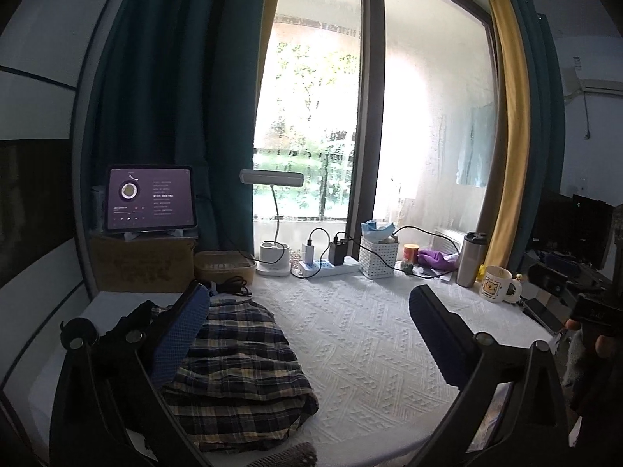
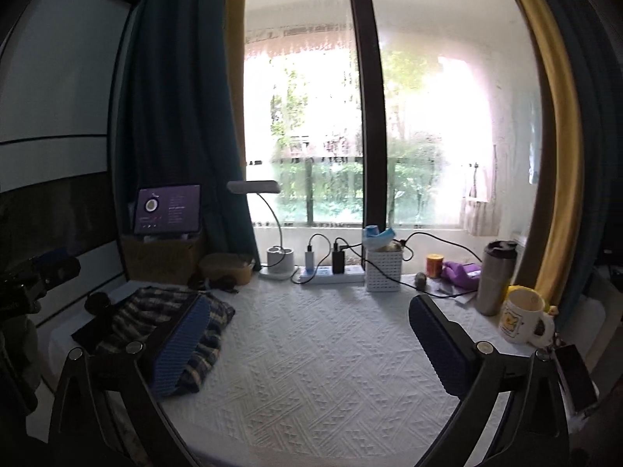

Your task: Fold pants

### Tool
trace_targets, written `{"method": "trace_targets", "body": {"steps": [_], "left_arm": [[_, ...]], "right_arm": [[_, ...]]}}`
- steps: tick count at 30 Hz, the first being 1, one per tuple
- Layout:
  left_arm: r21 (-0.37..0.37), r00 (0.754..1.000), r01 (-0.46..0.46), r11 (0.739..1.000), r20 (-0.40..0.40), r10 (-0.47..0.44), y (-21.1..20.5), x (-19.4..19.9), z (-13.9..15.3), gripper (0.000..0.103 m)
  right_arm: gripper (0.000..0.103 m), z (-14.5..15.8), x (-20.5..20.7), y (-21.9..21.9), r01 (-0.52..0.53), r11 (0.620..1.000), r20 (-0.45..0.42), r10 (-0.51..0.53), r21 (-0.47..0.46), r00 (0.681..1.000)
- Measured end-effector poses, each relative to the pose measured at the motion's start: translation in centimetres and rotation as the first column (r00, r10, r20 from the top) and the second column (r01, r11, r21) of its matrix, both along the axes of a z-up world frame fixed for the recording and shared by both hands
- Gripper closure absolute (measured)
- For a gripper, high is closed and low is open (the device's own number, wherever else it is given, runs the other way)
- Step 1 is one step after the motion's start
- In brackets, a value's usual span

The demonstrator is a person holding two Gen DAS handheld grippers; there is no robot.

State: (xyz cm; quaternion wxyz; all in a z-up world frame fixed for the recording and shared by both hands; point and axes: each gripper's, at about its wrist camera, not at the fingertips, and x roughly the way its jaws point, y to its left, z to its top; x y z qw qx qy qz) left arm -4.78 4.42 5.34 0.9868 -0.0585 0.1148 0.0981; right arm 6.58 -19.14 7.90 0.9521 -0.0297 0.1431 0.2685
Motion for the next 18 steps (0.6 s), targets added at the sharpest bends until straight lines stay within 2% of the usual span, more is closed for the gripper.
{"method": "trace_targets", "body": {"steps": [7,18], "left_arm": [[0.015,0.997,-0.067,0.998,-0.024,0.067,0.3,0.4,-0.5,0.001],[0.011,0.996,-0.08,0.997,-0.049,0.08,0.7,0.7,-1.4,0.001]], "right_arm": [[0.0,-0.5,1.0,-0.7,0.036,0.999,-0.033,-0.036,0.01,0.999],[0.0,-1.5,1.6,-0.6,0.053,0.999,-0.061,-0.054,-0.004,0.997]]}}
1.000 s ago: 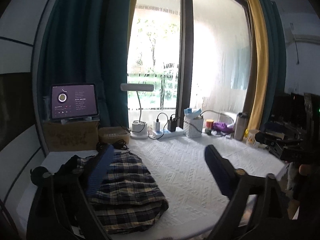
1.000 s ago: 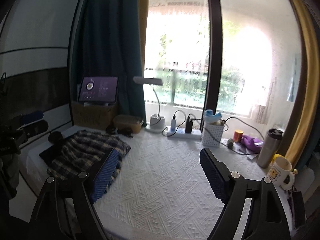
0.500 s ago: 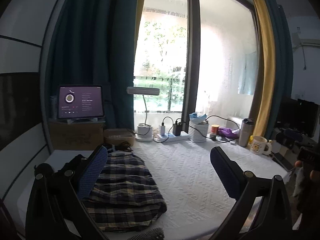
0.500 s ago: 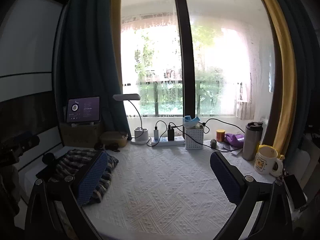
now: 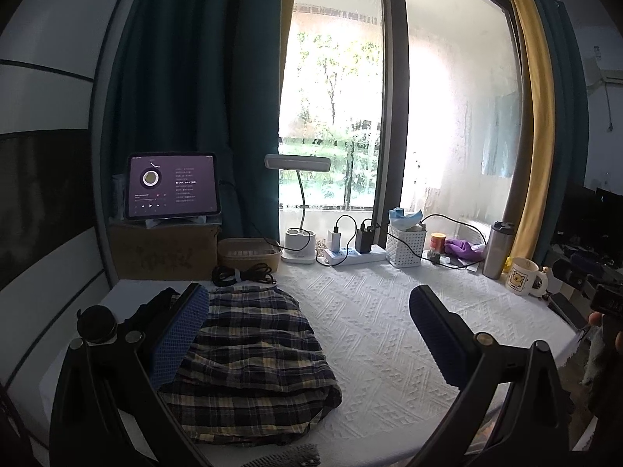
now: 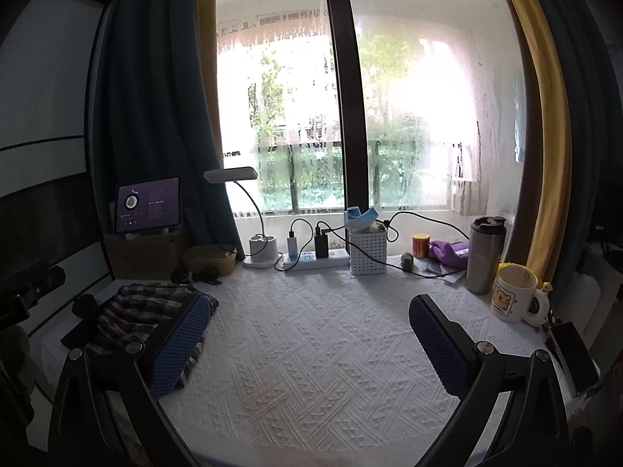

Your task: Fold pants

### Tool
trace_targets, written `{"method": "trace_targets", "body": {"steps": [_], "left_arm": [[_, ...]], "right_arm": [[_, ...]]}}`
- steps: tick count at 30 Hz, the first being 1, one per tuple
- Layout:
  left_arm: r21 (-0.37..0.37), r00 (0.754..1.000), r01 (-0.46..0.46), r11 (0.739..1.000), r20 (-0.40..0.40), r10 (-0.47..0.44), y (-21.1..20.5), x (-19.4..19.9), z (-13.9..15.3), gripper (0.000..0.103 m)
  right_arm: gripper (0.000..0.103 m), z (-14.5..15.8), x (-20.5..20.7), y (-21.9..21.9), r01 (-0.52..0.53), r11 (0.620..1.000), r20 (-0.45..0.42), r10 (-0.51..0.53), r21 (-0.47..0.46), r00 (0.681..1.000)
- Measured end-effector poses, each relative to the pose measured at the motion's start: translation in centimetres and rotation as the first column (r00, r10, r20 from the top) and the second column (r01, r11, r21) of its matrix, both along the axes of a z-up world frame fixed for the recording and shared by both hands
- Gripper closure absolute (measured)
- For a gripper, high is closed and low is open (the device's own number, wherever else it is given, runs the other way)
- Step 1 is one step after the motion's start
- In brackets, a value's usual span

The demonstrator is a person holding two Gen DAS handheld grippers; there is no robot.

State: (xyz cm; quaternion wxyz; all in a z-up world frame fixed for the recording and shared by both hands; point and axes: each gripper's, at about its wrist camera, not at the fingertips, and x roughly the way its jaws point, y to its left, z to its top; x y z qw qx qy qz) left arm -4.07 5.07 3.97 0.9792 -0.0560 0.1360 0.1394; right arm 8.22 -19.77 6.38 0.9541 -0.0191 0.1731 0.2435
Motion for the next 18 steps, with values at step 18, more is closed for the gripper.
{"method": "trace_targets", "body": {"steps": [18], "left_arm": [[0.004,1.0,0.019,1.0,-0.013,-0.018,-0.12,0.09,-0.13,0.001]], "right_arm": [[0.0,-0.17,0.24,0.05,-0.022,0.999,-0.005,0.022,-0.023,1.0]]}}
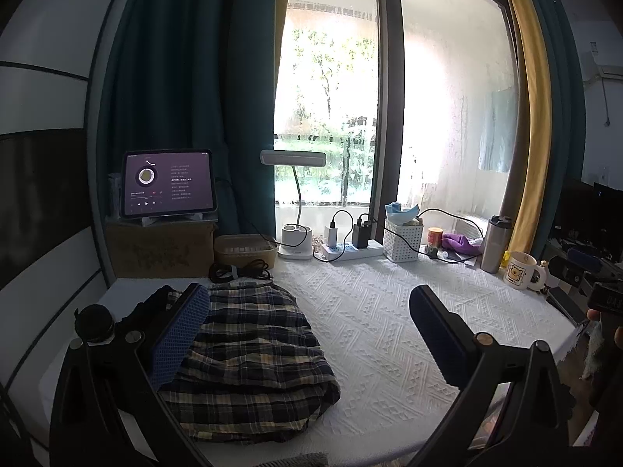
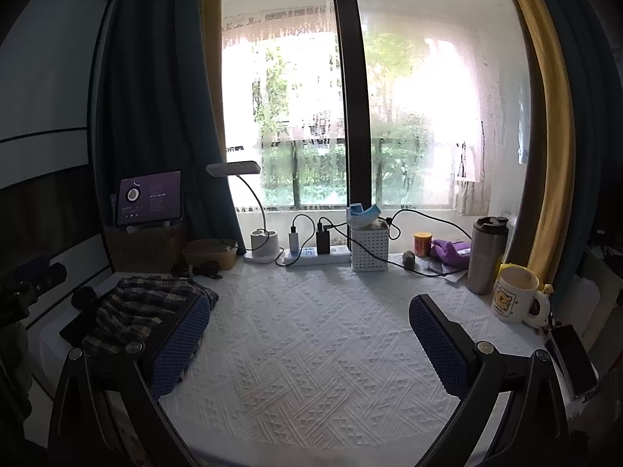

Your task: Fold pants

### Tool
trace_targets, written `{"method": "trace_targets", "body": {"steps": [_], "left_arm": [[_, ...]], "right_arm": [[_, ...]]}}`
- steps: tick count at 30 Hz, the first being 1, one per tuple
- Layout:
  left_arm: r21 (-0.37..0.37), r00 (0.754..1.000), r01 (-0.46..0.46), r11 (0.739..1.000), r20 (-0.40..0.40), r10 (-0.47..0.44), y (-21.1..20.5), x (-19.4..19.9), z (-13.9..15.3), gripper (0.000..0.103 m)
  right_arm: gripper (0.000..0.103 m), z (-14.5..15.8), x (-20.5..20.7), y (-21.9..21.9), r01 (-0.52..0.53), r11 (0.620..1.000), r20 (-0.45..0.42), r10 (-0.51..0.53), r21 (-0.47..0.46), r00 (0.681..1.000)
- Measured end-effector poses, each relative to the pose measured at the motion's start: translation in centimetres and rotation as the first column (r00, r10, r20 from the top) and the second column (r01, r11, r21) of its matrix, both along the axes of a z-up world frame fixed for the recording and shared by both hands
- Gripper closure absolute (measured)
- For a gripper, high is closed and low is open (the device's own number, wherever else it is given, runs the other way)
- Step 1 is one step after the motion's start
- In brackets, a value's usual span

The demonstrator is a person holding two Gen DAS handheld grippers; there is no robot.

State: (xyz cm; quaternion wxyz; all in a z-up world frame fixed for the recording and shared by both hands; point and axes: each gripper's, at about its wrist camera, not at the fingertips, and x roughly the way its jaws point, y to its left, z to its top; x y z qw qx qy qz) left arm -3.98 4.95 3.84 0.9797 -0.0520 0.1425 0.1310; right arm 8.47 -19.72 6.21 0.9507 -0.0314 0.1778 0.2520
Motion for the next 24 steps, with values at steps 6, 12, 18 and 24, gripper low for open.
{"method": "trace_targets", "body": {"steps": [6,12,18,24], "left_arm": [[-0.001,1.0,0.002,1.0,-0.003,-0.002,0.05,0.03,-0.06,0.001],[0.003,1.0,0.014,1.0,-0.007,-0.014,-0.01,0.04,-0.2,0.001],[0.001,1.0,0.014,1.0,-0.006,-0.014,0.02,0.07,-0.22,0.001],[0.002,1.0,0.013,1.0,-0.006,-0.013,-0.03,0.05,-0.2,0.001]], "right_arm": [[0.0,0.02,-0.06,-0.01,-0.004,1.0,0.004,0.004,0.0,1.0],[0.0,-0.07,0.0,-0.1,-0.001,1.0,0.002,0.001,0.0,1.0],[0.0,-0.08,0.0,-0.08,0.0,1.0,0.001,0.0,-0.001,1.0],[0.0,-0.15,0.04,-0.14,0.0,1.0,0.0,0.0,-0.002,1.0]]}}
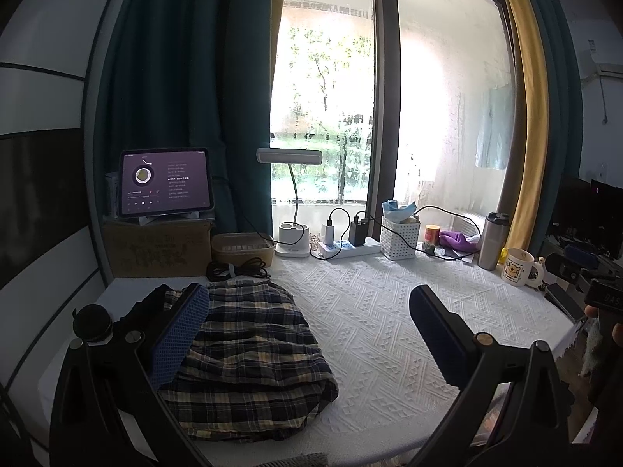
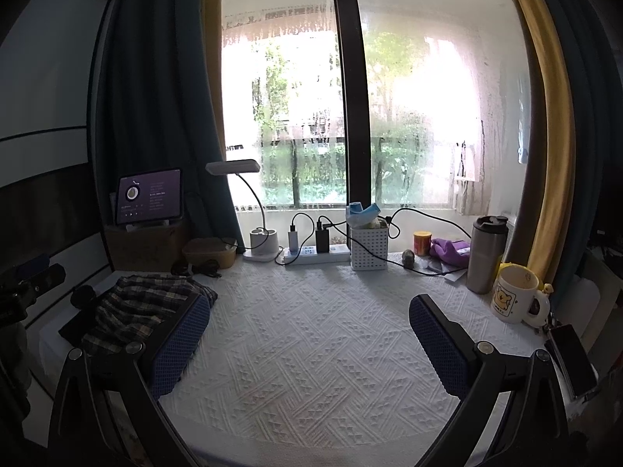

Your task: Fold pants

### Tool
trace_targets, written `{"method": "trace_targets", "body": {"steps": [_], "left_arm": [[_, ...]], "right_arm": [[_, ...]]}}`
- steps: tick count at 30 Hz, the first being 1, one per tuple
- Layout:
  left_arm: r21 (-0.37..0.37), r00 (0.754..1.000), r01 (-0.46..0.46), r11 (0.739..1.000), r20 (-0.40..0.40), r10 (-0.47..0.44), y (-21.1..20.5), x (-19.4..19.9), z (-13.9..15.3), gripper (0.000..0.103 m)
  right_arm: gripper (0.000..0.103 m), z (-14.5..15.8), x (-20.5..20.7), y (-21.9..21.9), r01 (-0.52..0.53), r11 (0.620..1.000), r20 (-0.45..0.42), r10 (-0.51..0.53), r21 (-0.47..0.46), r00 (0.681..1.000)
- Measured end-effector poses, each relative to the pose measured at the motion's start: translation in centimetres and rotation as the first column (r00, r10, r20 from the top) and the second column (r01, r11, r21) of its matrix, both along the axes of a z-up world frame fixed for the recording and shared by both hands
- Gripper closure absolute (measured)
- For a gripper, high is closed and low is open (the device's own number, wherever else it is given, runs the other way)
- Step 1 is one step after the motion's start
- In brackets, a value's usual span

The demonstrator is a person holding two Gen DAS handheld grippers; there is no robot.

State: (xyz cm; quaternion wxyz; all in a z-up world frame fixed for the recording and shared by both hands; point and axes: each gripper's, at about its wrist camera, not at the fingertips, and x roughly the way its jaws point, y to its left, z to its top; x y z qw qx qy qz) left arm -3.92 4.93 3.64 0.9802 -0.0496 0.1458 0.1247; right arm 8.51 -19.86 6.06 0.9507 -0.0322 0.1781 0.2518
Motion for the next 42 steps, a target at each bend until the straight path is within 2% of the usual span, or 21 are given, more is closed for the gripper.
{"method": "trace_targets", "body": {"steps": [35,42], "left_arm": [[0.0,1.0,0.001,1.0,-0.002,-0.001,-0.03,0.05,-0.06,0.001],[0.02,0.999,0.035,0.999,0.005,-0.035,-0.43,-0.12,-0.28,0.001]], "right_arm": [[0.0,-0.38,-0.08,0.02,-0.003,1.0,-0.004,0.003,-0.005,1.0],[0.0,-0.83,0.26,-0.17,-0.01,1.0,-0.013,0.009,-0.009,1.0]]}}
